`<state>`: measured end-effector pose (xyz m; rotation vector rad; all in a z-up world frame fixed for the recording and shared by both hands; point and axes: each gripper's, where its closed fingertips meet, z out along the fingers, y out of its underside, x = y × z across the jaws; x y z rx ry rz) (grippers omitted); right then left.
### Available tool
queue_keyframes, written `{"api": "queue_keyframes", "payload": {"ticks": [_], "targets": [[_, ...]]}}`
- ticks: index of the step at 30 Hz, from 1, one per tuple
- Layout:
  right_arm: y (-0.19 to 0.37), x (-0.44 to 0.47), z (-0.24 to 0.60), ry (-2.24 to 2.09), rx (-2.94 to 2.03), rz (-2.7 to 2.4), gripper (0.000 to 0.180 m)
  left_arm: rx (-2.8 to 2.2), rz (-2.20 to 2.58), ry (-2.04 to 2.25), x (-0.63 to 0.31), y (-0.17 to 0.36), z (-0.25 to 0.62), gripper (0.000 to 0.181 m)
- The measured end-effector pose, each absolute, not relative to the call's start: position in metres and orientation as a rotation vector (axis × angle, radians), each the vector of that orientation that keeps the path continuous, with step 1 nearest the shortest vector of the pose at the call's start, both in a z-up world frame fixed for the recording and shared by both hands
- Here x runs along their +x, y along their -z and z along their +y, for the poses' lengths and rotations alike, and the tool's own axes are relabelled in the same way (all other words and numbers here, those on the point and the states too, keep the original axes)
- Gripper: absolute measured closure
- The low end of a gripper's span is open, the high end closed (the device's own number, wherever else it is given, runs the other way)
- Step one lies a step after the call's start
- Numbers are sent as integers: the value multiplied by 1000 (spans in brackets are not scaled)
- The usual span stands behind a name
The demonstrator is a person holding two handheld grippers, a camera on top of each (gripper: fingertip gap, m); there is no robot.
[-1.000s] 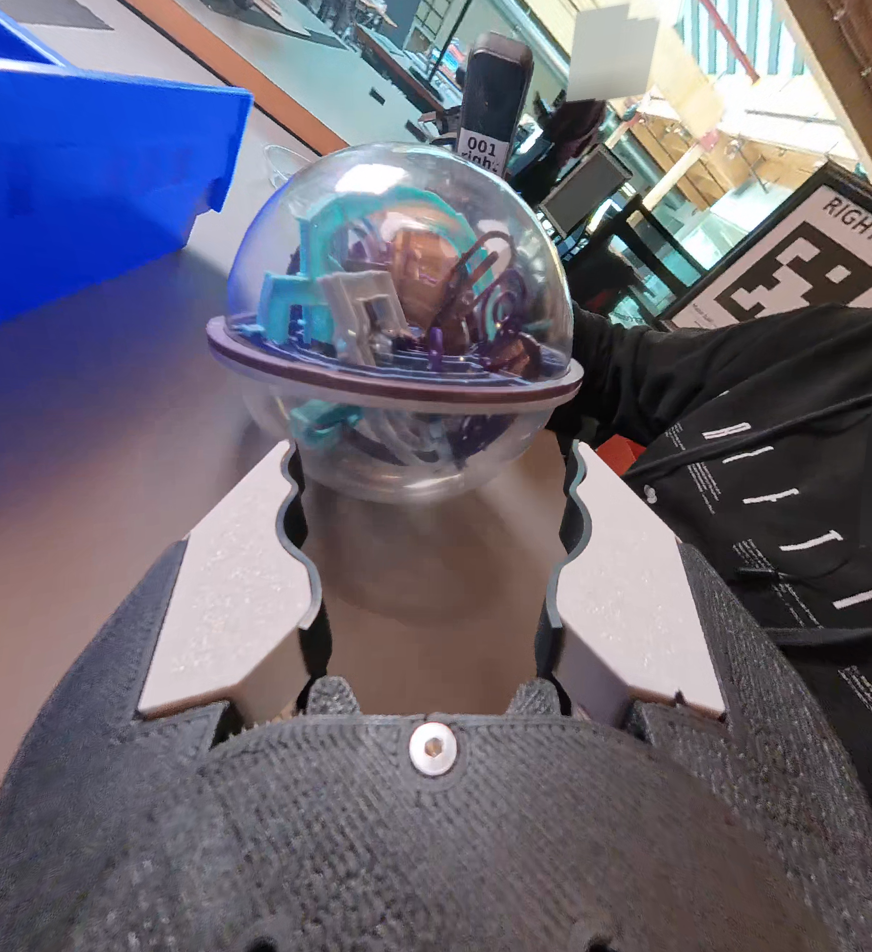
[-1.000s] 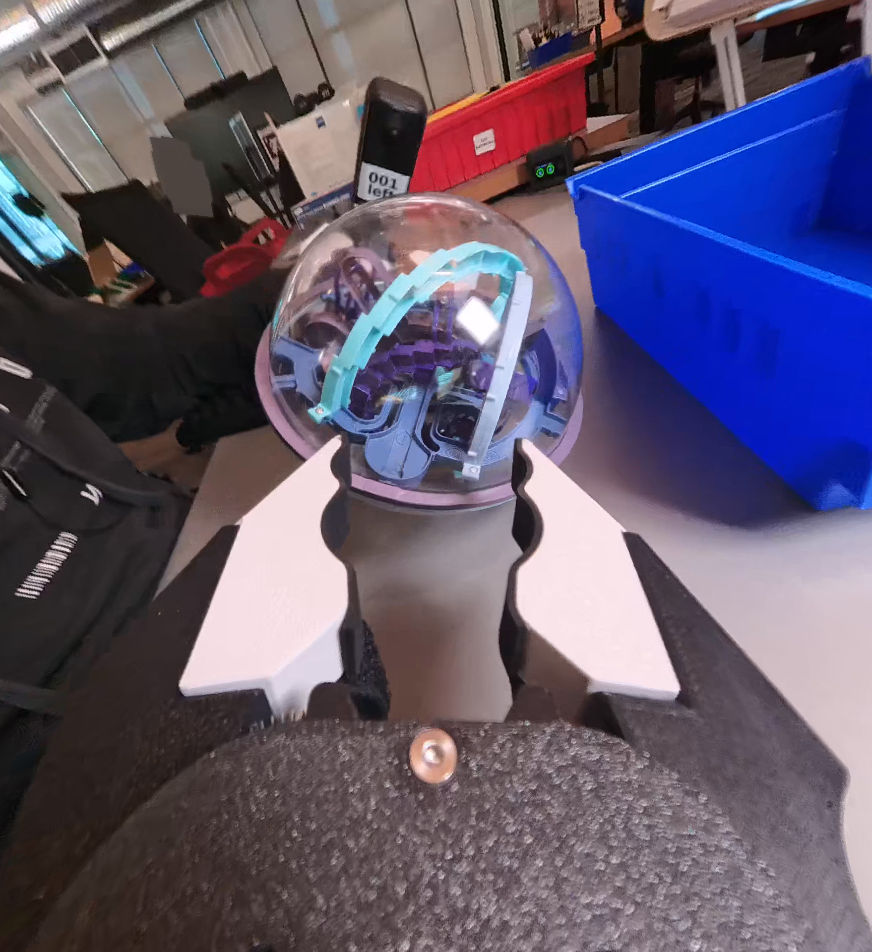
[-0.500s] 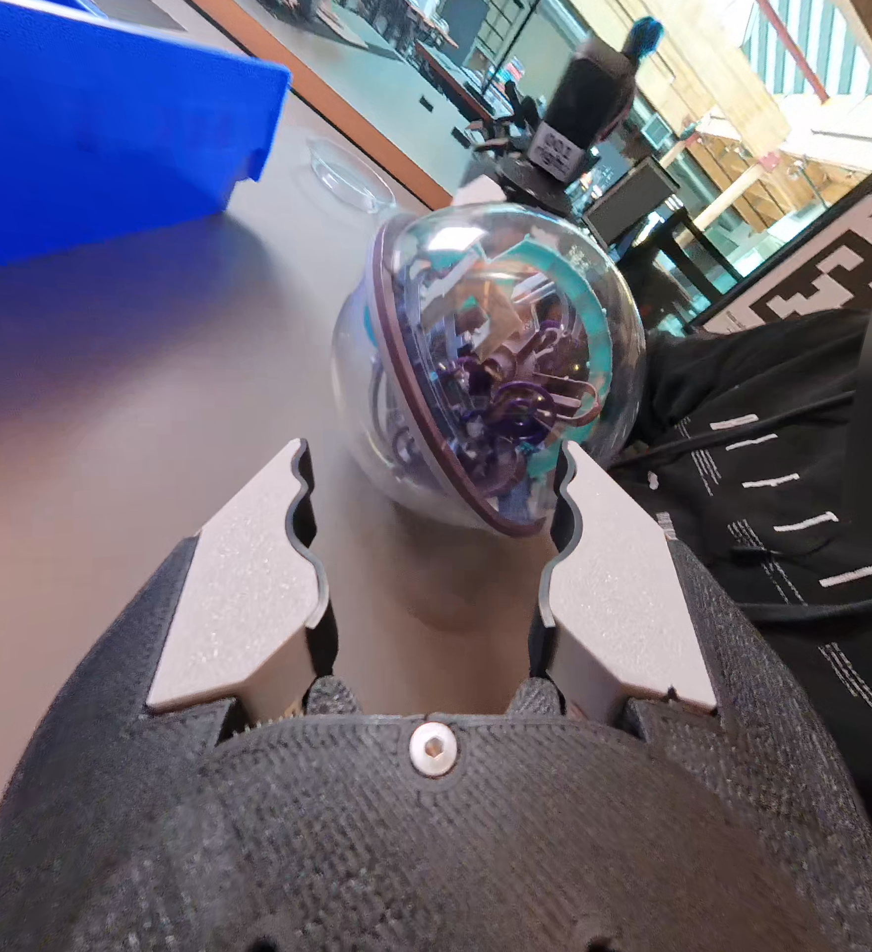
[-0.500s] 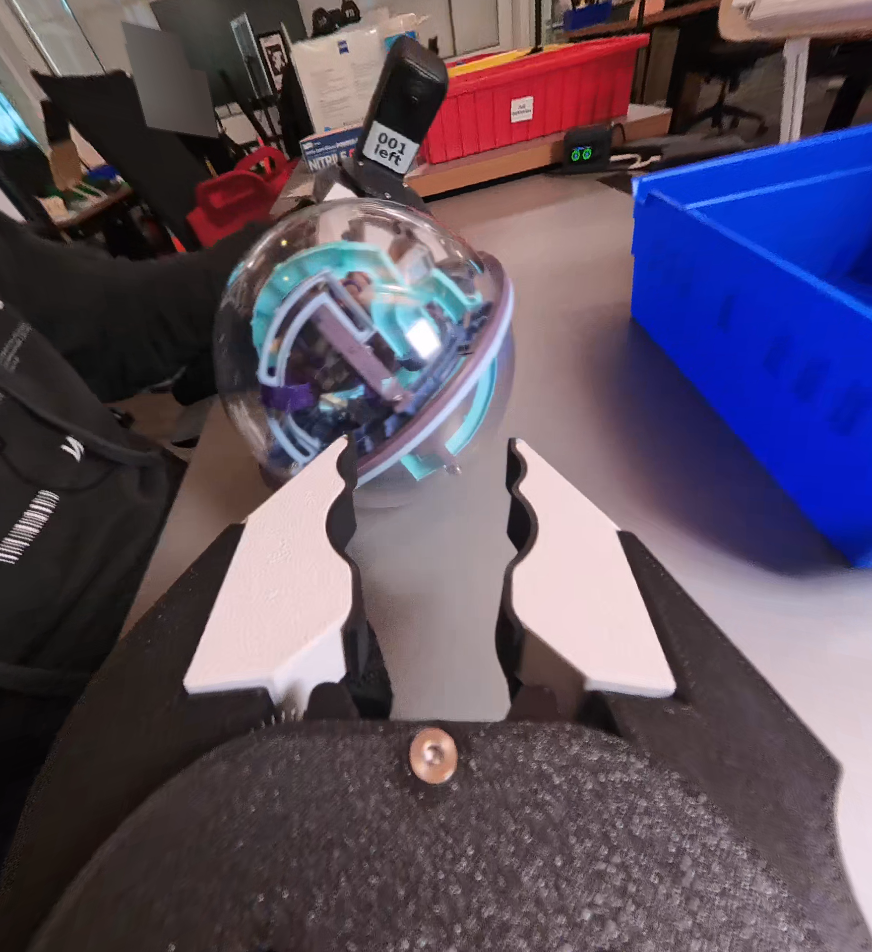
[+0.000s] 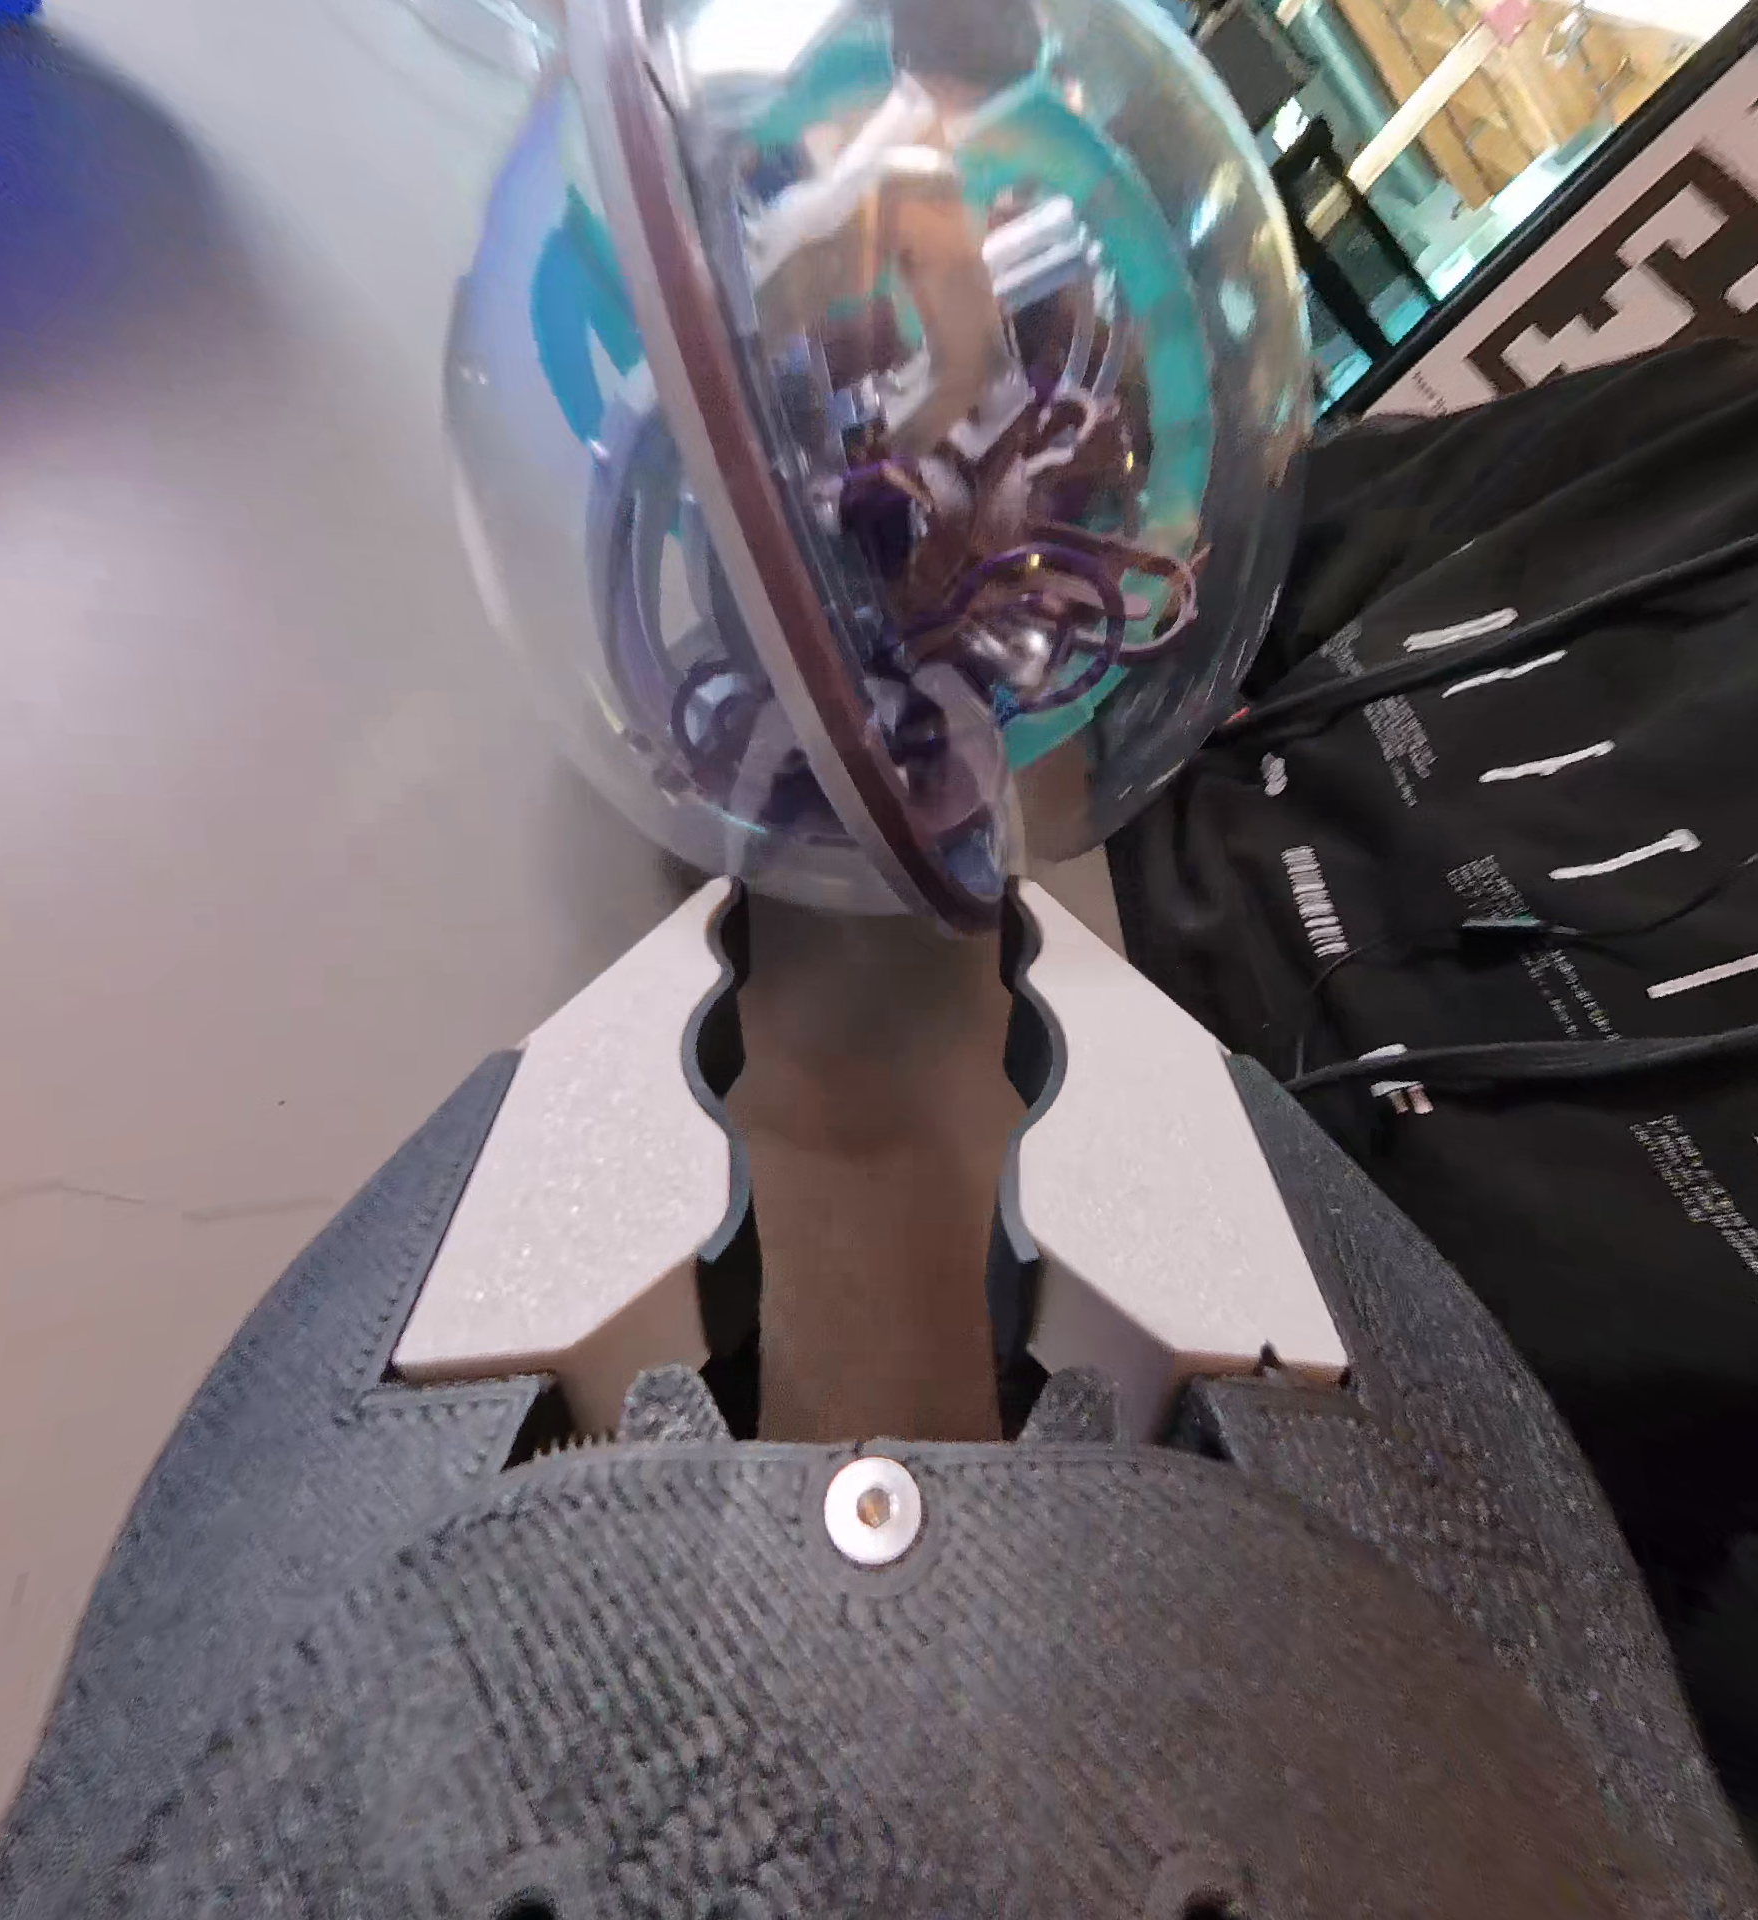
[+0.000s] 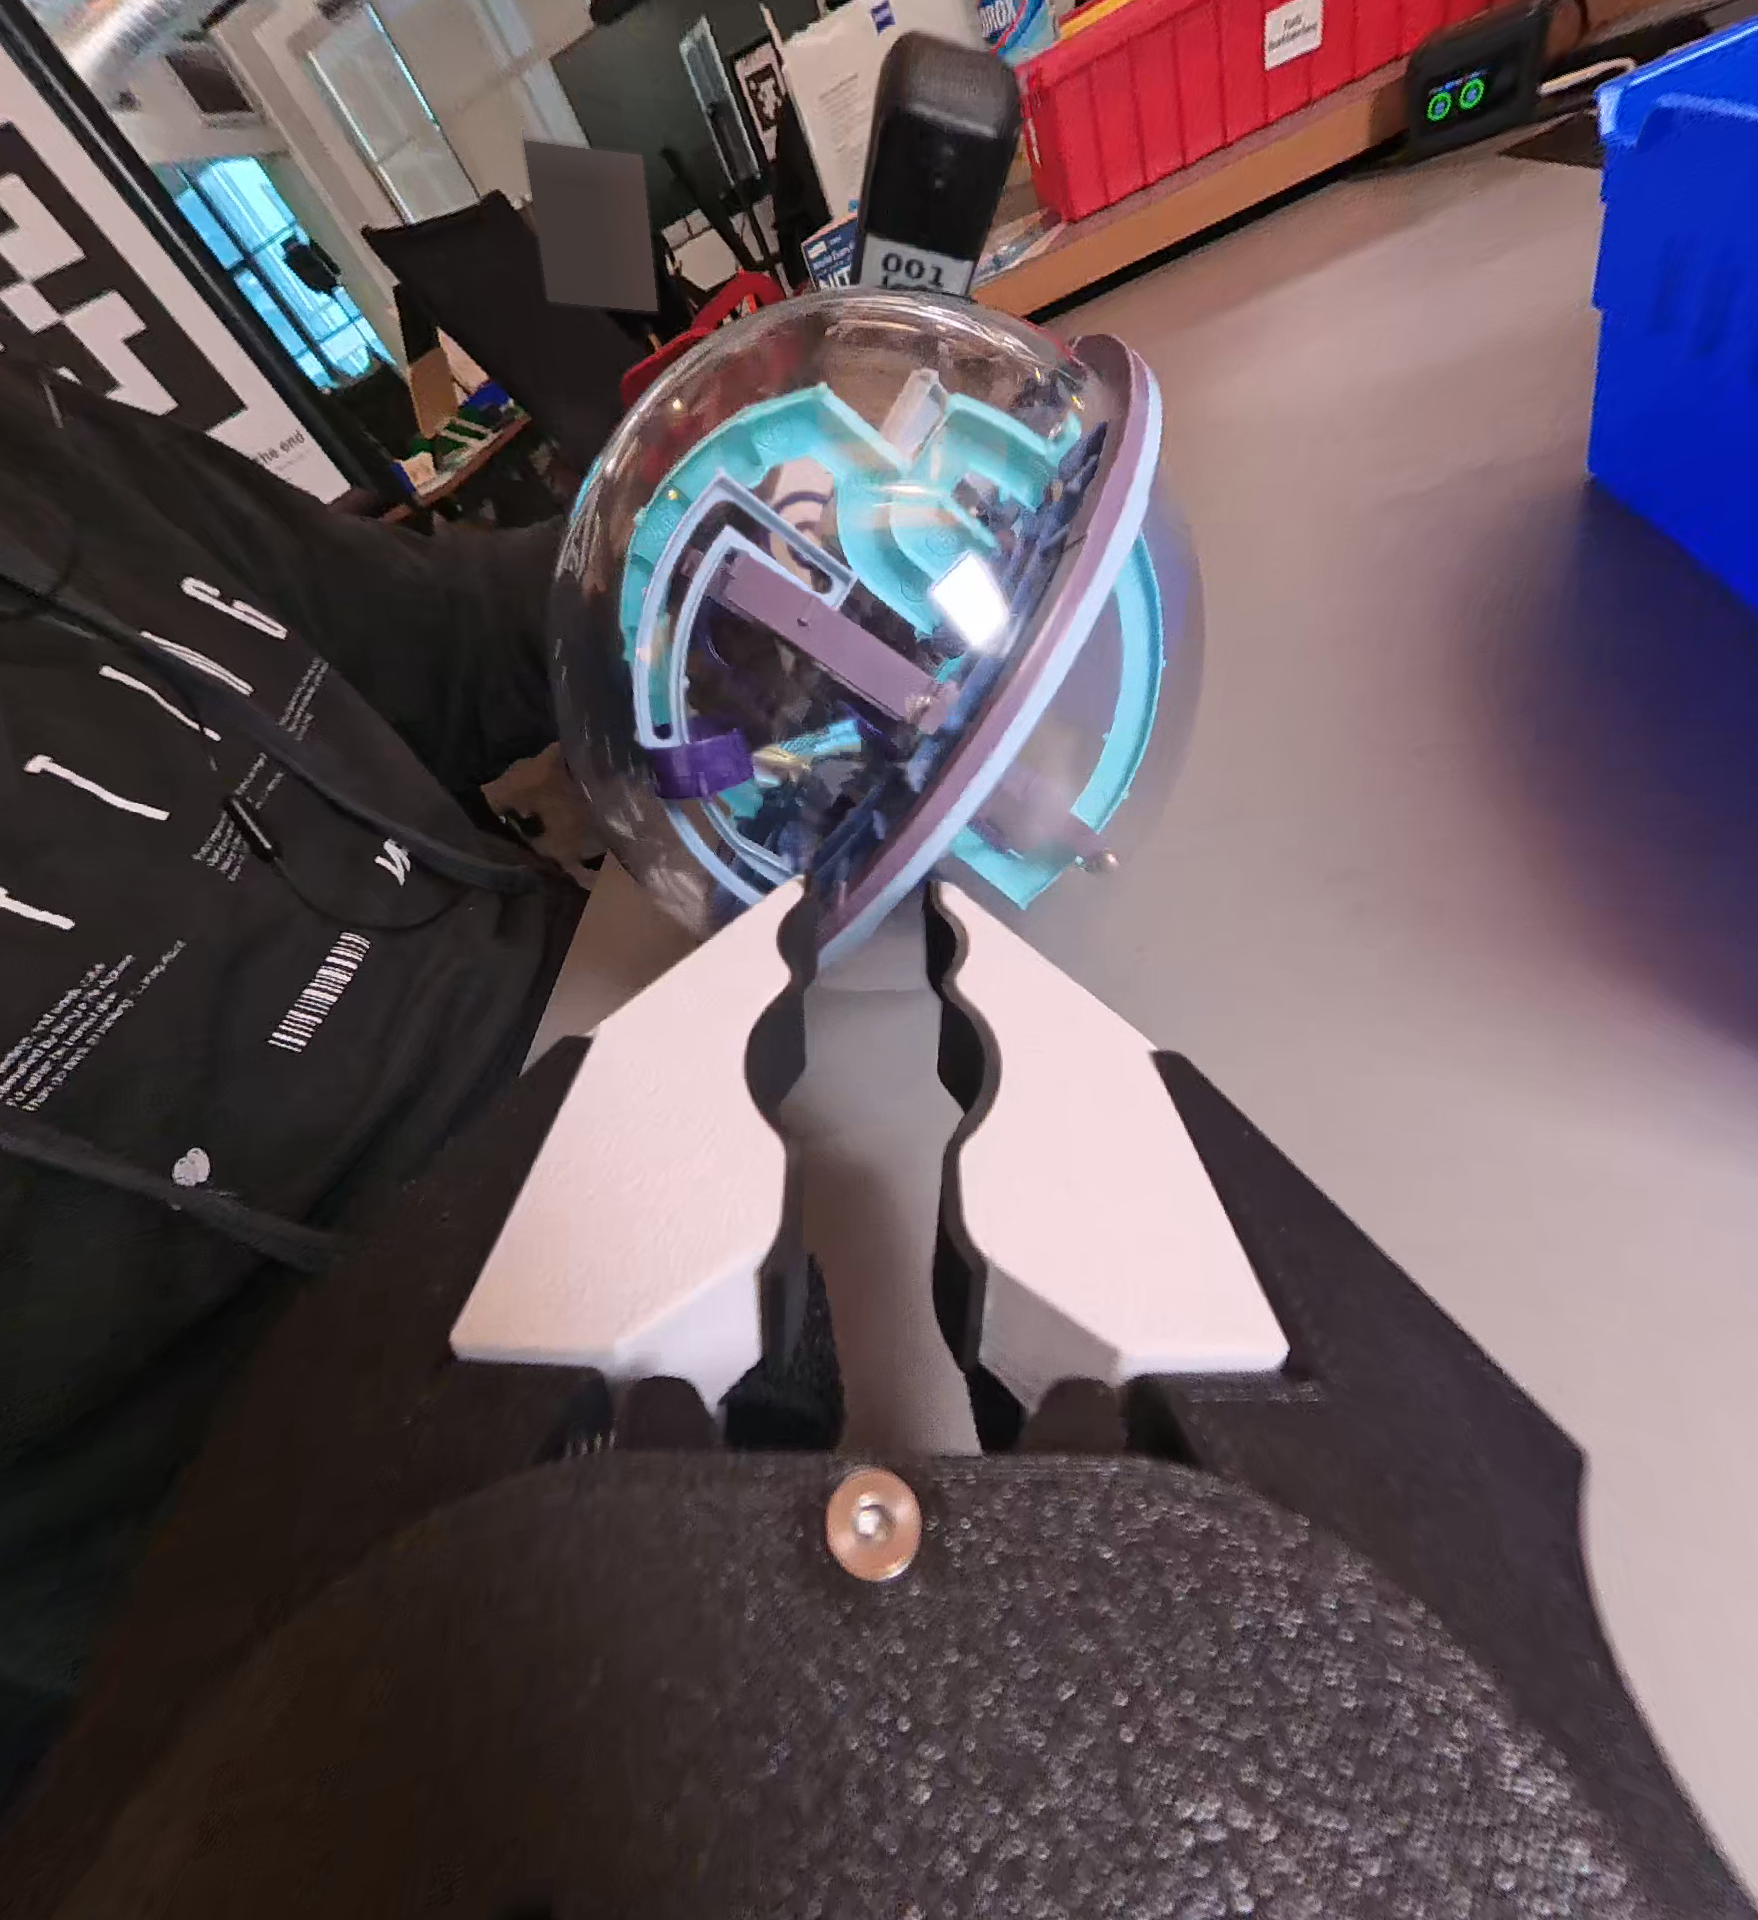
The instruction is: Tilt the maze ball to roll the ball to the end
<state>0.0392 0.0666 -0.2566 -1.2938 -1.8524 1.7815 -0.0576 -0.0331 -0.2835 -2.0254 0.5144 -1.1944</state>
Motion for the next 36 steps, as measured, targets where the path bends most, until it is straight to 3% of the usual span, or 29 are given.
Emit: {"api": "queue_keyframes", "payload": {"ticks": [5,15,24,36], "targets": [[239,39,71,-1789,-1227,-1782,170,-2088,660,1078,-43,302,-34,162],[200,41,84,-1429,-972,-1772,173,-1951,730,680,-57,272,2,174],[120,36,86,-1237,-749,-1706,172,-1728,791,445,-74,186,15,174],[10,18,104,-1201,-509,-1466,173,-1201,733,325,-91,-8,9,173]]}}
